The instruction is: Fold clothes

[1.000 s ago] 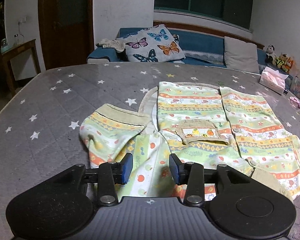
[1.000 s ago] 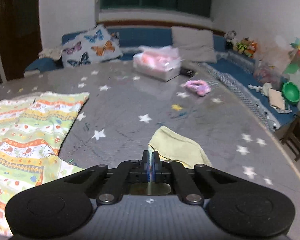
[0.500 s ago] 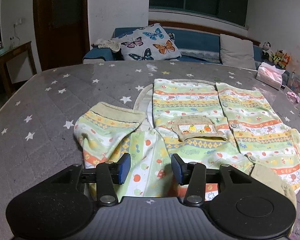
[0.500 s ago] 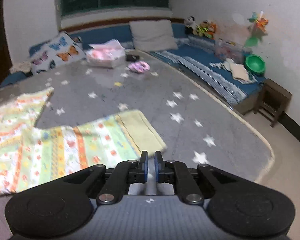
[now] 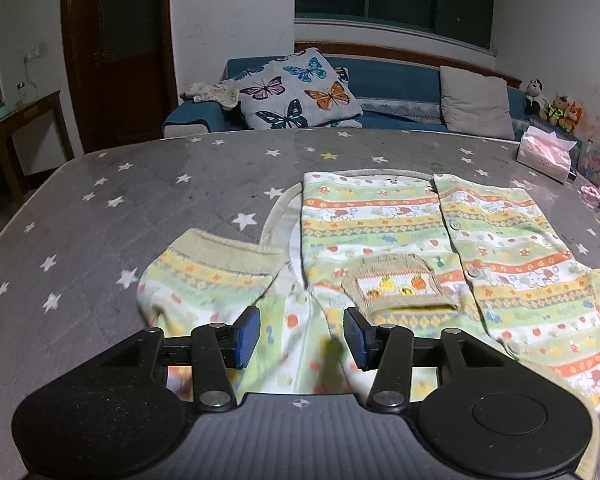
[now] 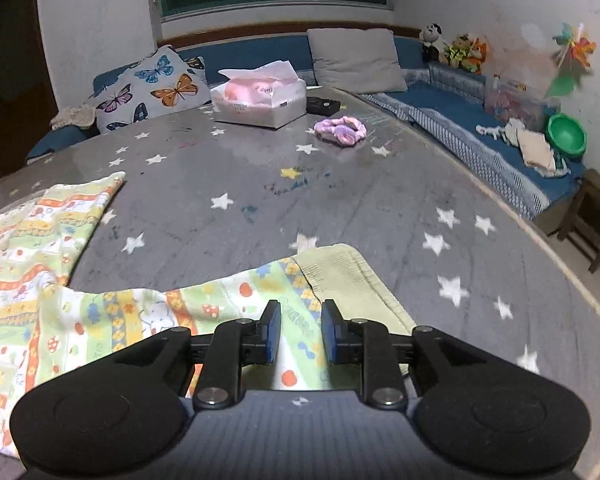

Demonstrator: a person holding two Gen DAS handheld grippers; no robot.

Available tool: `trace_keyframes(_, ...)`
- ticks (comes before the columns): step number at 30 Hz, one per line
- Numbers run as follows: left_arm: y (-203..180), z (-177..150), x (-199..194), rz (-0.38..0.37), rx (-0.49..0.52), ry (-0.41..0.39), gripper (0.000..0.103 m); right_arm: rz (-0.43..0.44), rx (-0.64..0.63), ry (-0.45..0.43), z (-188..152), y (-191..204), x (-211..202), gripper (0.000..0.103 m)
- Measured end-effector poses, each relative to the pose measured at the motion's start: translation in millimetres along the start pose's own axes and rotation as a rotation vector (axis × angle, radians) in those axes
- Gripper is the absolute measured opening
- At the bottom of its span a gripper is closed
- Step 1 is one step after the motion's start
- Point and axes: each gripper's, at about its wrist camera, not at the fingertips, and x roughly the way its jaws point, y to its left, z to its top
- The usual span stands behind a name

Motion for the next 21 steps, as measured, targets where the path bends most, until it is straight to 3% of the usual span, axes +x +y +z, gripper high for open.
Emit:
trace_keyframes(10, -15, 33, 53, -0.050, 0.027, 0.058, 0.048, -0.046, -0.040, 0.038, 28, 4, 26, 0.023)
trace_keyframes(21, -39, 53, 98, -0.055, 0.085, 0.086, 0.048, -0.057, -0.097, 0.023, 35, 19, 28, 0.036)
